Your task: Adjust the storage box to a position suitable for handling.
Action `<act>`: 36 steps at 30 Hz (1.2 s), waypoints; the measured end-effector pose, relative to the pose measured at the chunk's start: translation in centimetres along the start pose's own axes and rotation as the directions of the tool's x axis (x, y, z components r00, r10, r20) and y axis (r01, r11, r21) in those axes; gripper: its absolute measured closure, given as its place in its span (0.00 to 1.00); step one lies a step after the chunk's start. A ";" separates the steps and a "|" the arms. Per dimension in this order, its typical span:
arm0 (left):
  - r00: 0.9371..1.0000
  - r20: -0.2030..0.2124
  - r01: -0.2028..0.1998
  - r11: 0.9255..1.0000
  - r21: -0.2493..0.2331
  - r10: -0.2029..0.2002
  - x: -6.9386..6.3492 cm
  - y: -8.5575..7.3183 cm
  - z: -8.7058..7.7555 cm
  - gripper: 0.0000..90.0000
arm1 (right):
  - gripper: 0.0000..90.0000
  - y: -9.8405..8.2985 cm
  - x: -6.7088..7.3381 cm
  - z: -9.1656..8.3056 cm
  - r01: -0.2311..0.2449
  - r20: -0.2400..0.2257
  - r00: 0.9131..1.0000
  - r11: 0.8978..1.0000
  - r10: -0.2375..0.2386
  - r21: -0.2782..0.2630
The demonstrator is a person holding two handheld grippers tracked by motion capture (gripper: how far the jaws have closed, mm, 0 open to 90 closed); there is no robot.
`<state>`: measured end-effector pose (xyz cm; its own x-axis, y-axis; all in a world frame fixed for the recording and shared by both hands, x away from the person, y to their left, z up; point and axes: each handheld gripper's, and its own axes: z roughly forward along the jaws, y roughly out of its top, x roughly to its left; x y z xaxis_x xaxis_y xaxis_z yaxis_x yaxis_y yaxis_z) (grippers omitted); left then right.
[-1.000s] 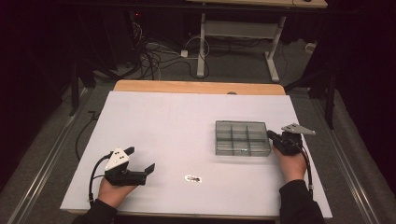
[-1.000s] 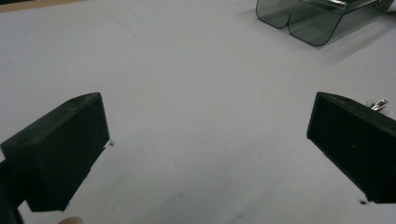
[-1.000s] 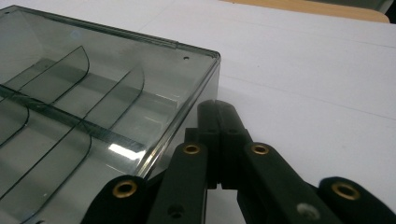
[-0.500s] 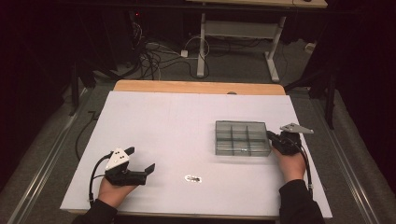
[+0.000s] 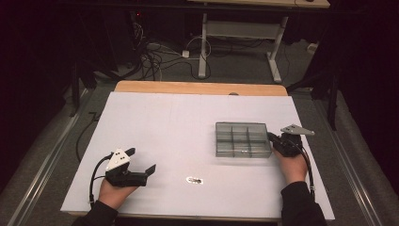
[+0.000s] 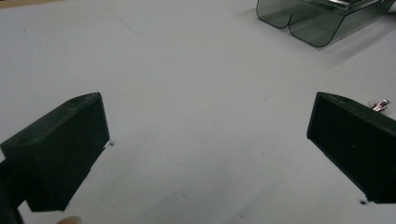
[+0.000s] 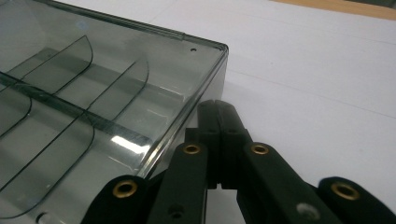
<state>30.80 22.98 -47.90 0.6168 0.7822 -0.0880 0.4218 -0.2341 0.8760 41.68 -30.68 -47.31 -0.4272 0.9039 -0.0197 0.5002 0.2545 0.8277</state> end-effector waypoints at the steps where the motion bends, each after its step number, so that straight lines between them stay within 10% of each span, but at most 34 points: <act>1: 1.000 -0.001 0.000 1.000 -0.001 0.000 0.0 0.0 0.0 0.00 | 1.00 0.0 0.1 -0.1 -0.010 -0.012 1.000 1.000 0.009 -0.003; 36: 1.000 0.009 -0.001 1.000 -0.011 0.001 0.2 0.2 -0.2 0.00 | 1.00 -0.8 3.9 -1.0 0.047 -0.095 0.995 0.997 -0.041 0.068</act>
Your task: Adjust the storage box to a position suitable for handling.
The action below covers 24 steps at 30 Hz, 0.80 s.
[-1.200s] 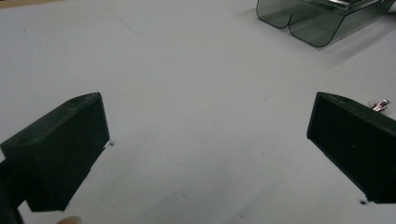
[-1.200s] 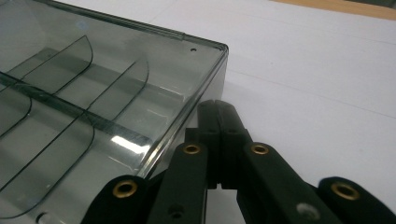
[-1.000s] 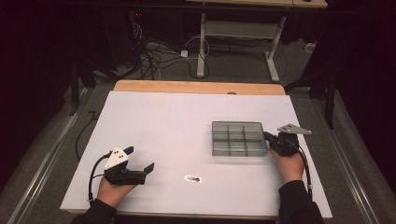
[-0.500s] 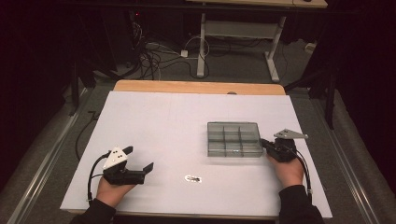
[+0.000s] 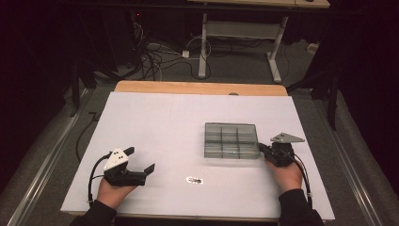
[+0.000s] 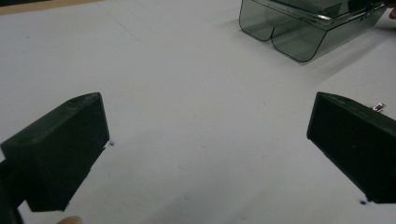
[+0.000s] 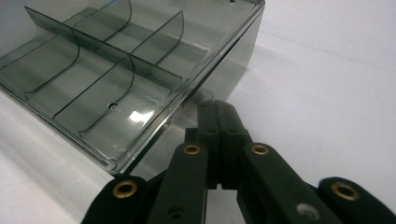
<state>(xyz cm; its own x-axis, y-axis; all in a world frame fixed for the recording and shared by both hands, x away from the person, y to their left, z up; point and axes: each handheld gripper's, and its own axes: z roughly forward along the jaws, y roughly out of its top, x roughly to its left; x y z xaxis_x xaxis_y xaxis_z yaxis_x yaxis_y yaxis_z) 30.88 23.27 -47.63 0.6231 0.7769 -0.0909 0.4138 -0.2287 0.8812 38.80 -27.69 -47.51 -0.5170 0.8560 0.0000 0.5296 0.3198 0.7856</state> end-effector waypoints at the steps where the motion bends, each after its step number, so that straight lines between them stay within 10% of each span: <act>1: 1.000 -0.001 0.001 1.000 0.001 -0.001 0.0 0.0 0.0 0.00 | 1.00 0.0 0.1 0.1 0.001 0.001 1.000 1.000 -0.001 0.004; 24: 1.000 0.000 -0.003 1.000 0.001 0.003 0.0 -0.1 0.0 0.00 | 1.00 1.6 3.4 2.2 0.072 -0.039 0.997 0.997 -0.071 0.013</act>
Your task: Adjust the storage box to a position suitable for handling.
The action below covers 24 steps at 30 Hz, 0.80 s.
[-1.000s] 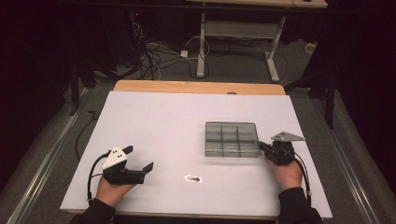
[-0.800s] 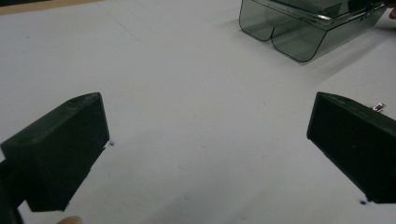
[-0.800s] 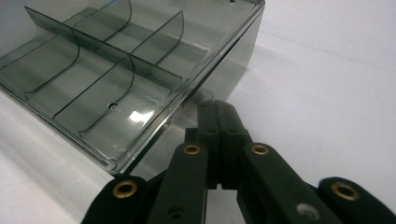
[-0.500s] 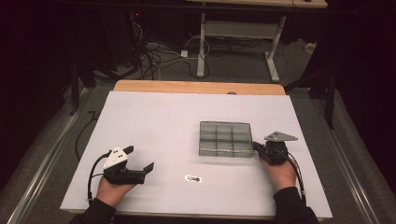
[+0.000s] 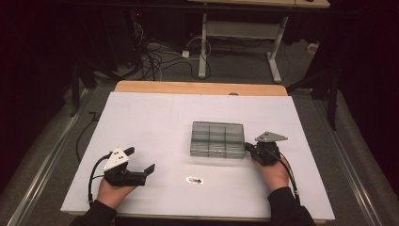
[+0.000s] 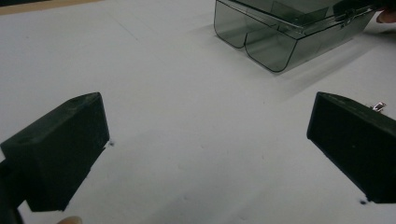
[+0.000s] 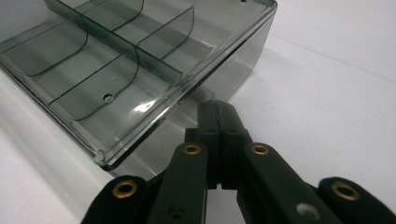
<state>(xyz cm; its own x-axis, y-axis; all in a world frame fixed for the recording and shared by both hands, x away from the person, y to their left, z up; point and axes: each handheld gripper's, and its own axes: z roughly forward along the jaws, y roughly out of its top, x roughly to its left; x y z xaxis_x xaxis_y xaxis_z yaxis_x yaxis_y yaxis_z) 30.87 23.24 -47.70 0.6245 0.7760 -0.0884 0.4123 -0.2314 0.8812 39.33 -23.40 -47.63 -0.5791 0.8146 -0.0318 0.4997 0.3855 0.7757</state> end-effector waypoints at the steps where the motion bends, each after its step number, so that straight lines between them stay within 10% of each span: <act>1: 1.000 0.000 -0.001 1.000 0.001 0.001 0.0 0.0 0.0 0.00 | 1.00 0.1 0.1 0.1 -0.001 0.000 1.000 1.000 0.001 0.001; 24: 1.000 -0.004 0.005 1.000 0.006 -0.005 -0.1 -0.1 0.0 0.00 | 1.00 2.2 2.0 2.6 0.070 -0.017 0.997 0.998 -0.070 -0.004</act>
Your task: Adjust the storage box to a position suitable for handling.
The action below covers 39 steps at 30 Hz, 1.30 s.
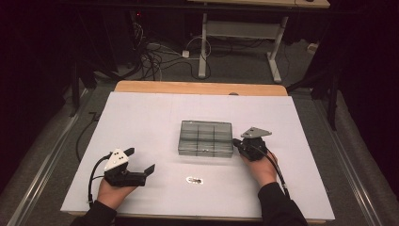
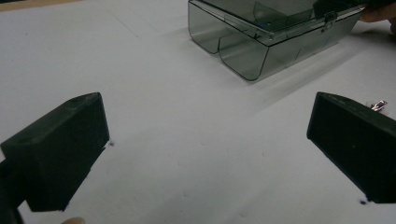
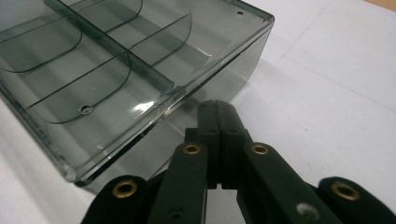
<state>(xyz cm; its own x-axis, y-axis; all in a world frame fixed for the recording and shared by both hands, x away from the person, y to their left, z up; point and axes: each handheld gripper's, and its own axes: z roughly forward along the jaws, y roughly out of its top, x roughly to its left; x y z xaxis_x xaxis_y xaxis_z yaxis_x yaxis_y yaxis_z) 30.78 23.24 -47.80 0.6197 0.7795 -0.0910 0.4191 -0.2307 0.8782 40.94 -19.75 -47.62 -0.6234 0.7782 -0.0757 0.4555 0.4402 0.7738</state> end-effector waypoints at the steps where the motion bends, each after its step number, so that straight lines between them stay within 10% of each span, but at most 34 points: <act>1: 1.000 0.000 0.000 1.000 0.000 0.000 0.0 0.0 0.0 0.00 | 1.00 0.0 0.0 0.0 0.000 0.000 1.000 1.000 0.000 0.000; 28: 1.000 -0.001 0.004 1.000 -0.001 -0.004 0.1 0.0 -0.1 0.00 | 1.00 1.2 0.6 1.7 0.008 -0.014 1.000 1.000 -0.008 -0.006; 39: 1.000 0.005 0.017 1.000 0.002 -0.017 0.3 -0.1 -0.1 0.00 | 1.00 0.5 1.0 -0.4 0.023 -0.014 1.000 0.999 -0.024 -0.034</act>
<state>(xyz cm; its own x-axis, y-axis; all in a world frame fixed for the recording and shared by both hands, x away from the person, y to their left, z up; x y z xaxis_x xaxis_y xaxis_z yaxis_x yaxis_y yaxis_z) 30.85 23.55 -47.83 0.6157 0.7805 -0.1081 0.4307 -0.2186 0.8756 40.35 -18.93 -47.03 -0.6427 0.7613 -0.0854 0.4193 0.4429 0.7925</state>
